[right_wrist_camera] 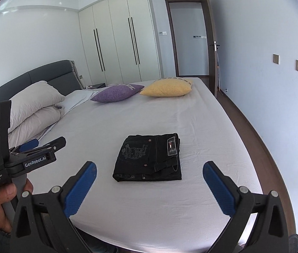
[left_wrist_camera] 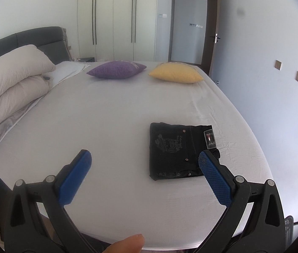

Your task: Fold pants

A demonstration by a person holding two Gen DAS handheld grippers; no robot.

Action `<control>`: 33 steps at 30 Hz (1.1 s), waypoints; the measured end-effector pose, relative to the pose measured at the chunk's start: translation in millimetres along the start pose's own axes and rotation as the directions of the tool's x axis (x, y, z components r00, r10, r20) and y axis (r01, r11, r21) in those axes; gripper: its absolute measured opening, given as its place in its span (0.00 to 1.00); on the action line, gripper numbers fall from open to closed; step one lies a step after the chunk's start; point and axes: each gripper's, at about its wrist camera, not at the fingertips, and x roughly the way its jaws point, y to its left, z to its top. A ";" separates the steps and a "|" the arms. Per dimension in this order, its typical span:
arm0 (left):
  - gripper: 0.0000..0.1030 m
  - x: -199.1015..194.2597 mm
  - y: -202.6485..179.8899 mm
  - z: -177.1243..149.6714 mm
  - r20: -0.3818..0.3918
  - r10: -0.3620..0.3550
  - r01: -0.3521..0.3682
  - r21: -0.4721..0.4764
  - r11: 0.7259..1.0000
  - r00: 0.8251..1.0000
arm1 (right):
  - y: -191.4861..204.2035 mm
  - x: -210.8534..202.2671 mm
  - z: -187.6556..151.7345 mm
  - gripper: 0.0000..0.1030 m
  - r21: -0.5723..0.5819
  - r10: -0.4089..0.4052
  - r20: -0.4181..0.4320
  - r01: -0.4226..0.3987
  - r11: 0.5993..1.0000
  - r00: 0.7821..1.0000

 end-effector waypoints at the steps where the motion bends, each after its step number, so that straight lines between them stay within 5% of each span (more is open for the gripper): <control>1: 1.00 -0.4 -0.1 -4.0 -0.011 -0.004 0.003 -0.004 1.000 1.000 | 0.6 -0.9 -0.5 1.00 -0.001 -0.008 0.000 0.008 1.000 1.000; 33: 1.00 18.5 6.5 -32.4 -0.083 -0.028 0.028 -0.001 1.000 0.996 | 9.9 3.2 -12.1 1.00 0.008 -0.058 -0.094 0.059 0.998 0.994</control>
